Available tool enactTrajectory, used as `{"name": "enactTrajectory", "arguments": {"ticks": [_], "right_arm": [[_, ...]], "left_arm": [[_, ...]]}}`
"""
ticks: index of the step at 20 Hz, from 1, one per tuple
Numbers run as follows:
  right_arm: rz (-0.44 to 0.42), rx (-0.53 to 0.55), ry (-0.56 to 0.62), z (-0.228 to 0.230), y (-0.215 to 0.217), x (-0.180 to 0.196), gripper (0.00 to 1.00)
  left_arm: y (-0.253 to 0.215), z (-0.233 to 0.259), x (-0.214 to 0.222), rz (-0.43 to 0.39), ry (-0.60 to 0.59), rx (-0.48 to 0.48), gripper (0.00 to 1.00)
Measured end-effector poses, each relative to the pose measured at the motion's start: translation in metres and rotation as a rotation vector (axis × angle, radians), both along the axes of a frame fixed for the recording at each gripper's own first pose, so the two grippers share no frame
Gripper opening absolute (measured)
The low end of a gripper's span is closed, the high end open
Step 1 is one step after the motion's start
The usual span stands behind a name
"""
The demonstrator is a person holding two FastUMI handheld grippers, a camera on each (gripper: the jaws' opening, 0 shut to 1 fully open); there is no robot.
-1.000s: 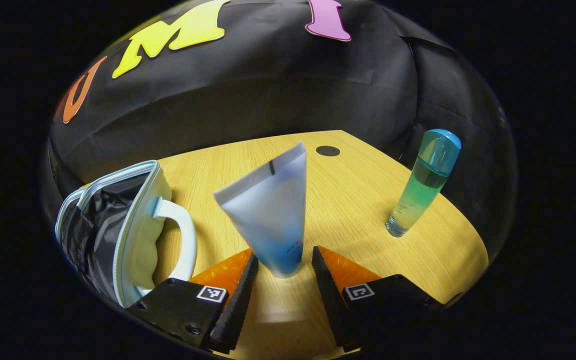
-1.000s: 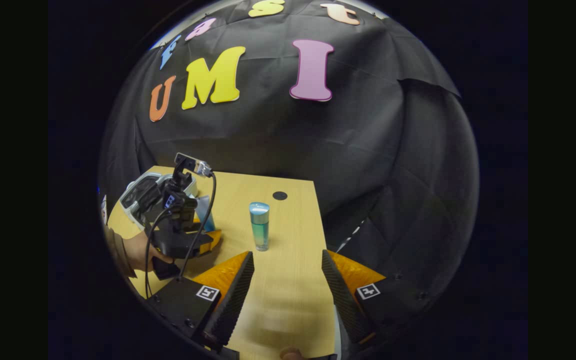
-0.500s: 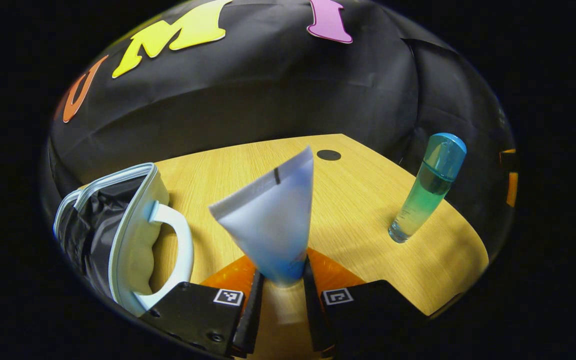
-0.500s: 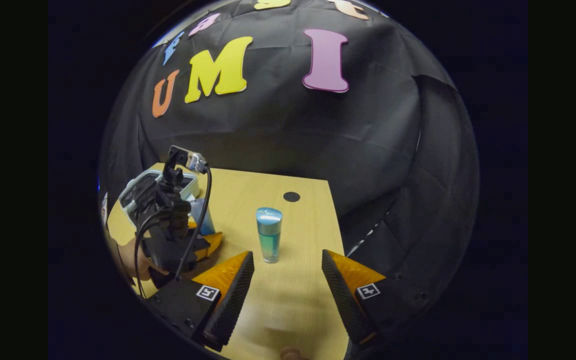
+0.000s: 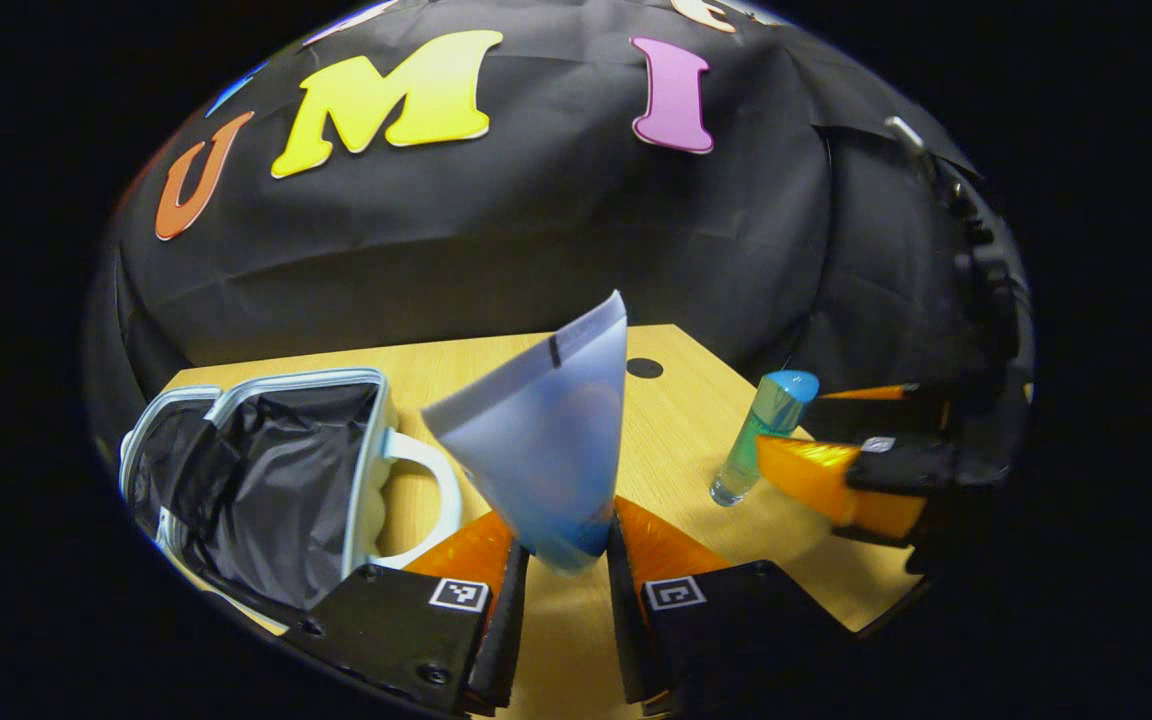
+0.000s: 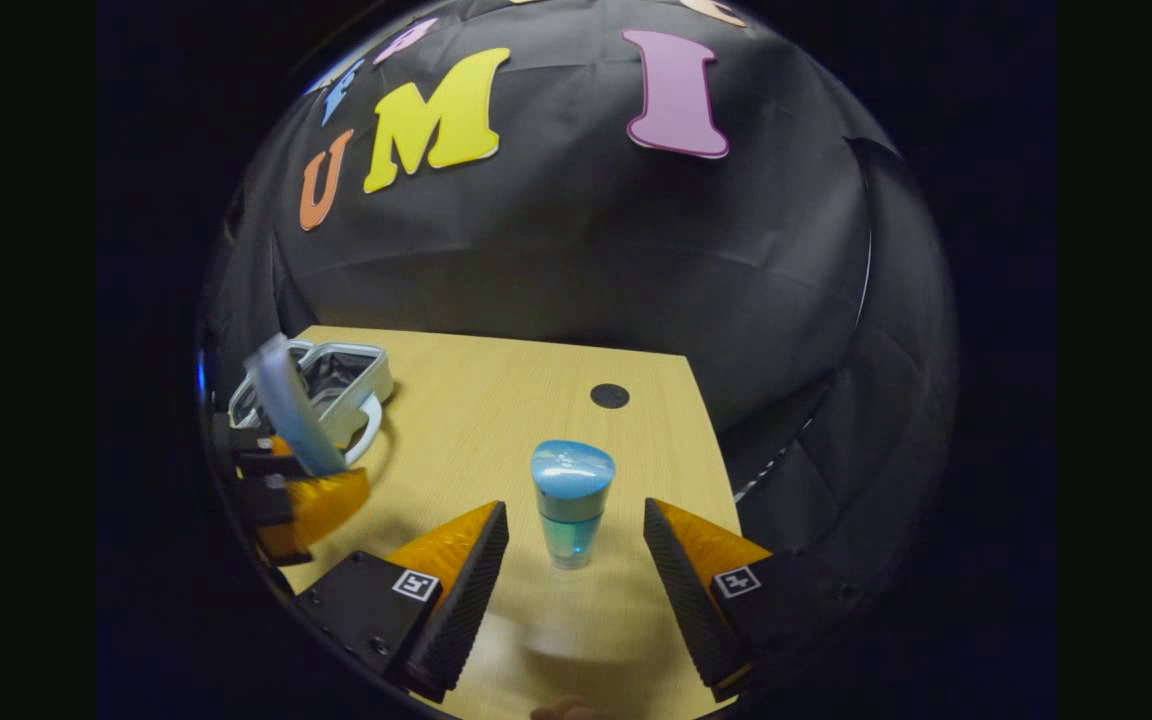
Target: First open the suitcase, pack the skin care products into it, and then close the suitcase.
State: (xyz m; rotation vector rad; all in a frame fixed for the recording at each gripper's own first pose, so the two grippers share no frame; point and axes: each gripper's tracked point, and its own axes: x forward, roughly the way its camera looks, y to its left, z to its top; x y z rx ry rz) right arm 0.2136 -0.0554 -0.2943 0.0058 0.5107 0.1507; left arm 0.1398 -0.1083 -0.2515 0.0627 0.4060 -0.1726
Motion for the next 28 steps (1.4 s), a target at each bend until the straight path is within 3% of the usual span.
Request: {"name": "enactTrajectory", "arguments": {"ticks": [5, 11, 13, 15, 22, 28], "right_arm": [[-0.011, -0.026, 0.073, -0.039, 0.010, 0.010, 0.80], [-0.074, 0.016, 0.093, -0.053, 0.011, 0.019, 0.68], [-0.108, 0.024, 0.093, -0.054, 0.005, 0.022, 0.60], [-0.129, 0.036, 0.095, -0.055, 0.005, 0.023, 0.39], [-0.122, -0.005, 0.086, -0.017, 0.014, -0.015, 0.39], [-0.110, -0.018, 0.019, 0.049, 0.049, -0.085, 0.38]], "left_arm": [[0.044, 0.037, -0.041, 0.059, -0.032, -0.012, 0.42], [0.108, 0.059, -0.076, 0.153, -0.027, -0.008, 0.42], [0.129, 0.066, -0.082, 0.184, -0.029, 0.009, 0.42], [0.152, 0.070, -0.086, 0.221, -0.022, 0.014, 0.42], [0.213, 0.092, -0.084, 0.269, 0.003, 0.019, 0.42], [0.250, 0.047, -0.049, 0.244, 0.094, -0.006, 0.43]]}}
